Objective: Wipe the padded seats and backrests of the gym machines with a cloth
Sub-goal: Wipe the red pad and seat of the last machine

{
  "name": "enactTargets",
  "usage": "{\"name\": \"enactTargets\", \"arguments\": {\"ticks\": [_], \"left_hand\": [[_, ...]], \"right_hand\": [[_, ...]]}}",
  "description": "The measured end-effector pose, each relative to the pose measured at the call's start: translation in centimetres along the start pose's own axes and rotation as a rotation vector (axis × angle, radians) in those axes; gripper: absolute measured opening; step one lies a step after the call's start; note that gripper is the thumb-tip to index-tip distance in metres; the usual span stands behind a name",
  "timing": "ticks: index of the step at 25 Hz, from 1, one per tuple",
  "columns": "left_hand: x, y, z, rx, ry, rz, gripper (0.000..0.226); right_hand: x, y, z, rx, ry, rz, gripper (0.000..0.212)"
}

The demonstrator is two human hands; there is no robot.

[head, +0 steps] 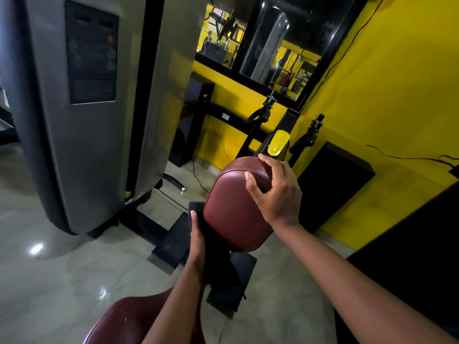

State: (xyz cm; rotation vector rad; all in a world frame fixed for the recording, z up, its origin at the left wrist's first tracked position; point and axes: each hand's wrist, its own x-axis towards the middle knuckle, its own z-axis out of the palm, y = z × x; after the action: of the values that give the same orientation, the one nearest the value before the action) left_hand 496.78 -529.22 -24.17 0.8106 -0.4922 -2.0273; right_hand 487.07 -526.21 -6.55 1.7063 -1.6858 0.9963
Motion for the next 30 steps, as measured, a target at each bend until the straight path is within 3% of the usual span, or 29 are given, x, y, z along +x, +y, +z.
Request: {"name": "enactTargets", "arguments": {"ticks": [2, 6, 7, 11, 14, 16, 20, 23, 27, 30], "left_hand": [[0.3, 0.9, 0.0, 0.033, 0.025, 0.010, 0.101], [0.4, 5.4, 1.4, 0.193, 0.019, 0.198, 0.061], [0.2, 5.1, 1.3, 0.175, 0.026, 0.182, 0.065], [-0.6, 1.6, 0.0, 0.106, 0.100, -0.021, 0.115], [-0.6, 1.6, -0.3, 0.173, 0.187, -0.094, 0.105], [-0.1, 1.4, -1.1, 0.246, 0.230, -0.076, 0.119], [-2.6, 3.0, -1.2, 0.391, 0.290, -0.008, 0.100], [-6.3, 4.7, 0.1, 0.371, 0.291, 0.034, 0.073], [-7.7, 5.2, -0.5, 0.391, 0.296, 0.037, 0.089], [-8.6, 5.0, -0.7, 0.379, 0.254, 0.032, 0.069]], "right_hand": [[0.0, -0.1, -0.1, 0.000, -0.004, -0.003, 0.056], [0.0, 0.1, -0.1, 0.002, 0.007, 0.011, 0.055], [-0.2, 0.2, 0.1, -0.004, 0.006, 0.010, 0.055], [-0.1, -0.2, 0.0, -0.008, 0.005, 0.040, 0.055], [0.0, -0.4, -0.3, 0.008, -0.034, 0.079, 0.055], [-0.4, -0.6, -0.9, 0.075, -0.067, 0.125, 0.057], [-1.5, -1.4, -2.8, 0.318, -0.171, 0.291, 0.060], [-4.1, -2.1, -4.4, 0.412, -0.113, 0.434, 0.042], [-9.1, -5.1, -5.8, 0.649, 0.037, 0.612, 0.033], [-12.1, -7.0, -5.2, 0.814, 0.011, 0.804, 0.032]]}}
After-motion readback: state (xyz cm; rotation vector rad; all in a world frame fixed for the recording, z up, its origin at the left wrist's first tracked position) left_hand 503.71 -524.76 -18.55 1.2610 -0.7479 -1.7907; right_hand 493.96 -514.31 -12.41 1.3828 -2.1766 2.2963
